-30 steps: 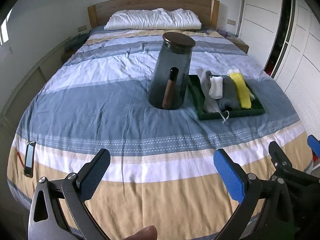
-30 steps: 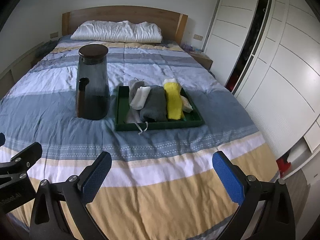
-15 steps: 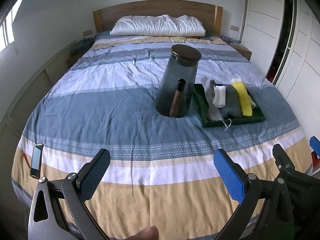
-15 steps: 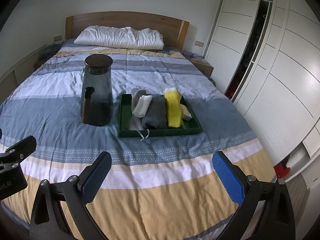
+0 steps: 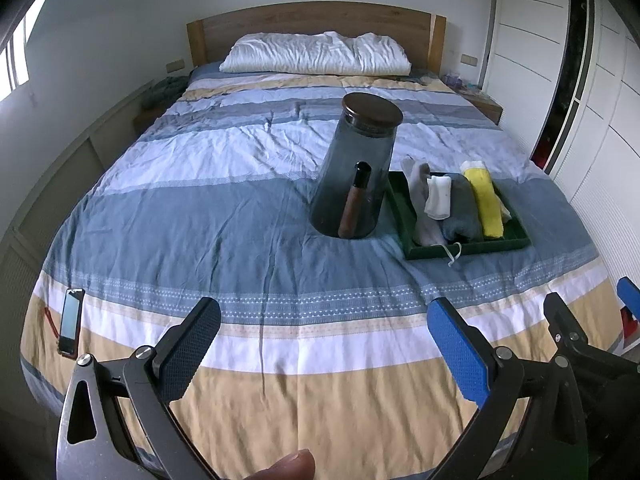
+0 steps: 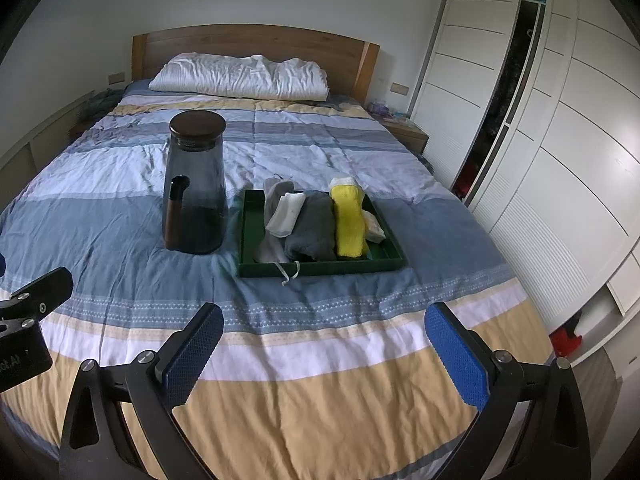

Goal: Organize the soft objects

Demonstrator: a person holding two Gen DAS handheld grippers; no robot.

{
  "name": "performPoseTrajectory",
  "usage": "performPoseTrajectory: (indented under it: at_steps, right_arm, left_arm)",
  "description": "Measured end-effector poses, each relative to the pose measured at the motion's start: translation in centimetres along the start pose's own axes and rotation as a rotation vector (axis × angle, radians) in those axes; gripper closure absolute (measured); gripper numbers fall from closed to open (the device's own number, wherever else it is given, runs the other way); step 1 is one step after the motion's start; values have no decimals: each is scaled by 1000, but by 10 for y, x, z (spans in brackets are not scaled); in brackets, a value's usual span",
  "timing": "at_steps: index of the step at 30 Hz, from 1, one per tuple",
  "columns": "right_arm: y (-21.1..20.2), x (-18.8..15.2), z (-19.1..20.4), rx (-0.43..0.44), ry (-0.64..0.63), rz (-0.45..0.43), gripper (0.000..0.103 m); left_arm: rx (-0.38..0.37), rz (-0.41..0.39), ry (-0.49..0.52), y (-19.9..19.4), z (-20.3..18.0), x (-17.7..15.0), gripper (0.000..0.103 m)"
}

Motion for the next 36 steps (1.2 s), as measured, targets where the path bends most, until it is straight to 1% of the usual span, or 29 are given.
performPoseTrajectory:
  at_steps: [20,36]
  right_arm:
    - [-2,-1,0,-2,0,-3,0]
    - [-14,-2,0,-7,-3,-18,0]
  left_arm:
    - [-7,3,-2,-1,-3,0,2]
    - [-11,-3,1,-7,-6,0,2]
Point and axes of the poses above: each gripper's, at about its wrist camera, not at the fingertips, and y roughly the way its jaws point, z to its left, x to its top, the point moved 8 cm from there along y, roughly the way its jaws point, and after that the axes turned 9 degrees about -z, right-handed, at the moved point
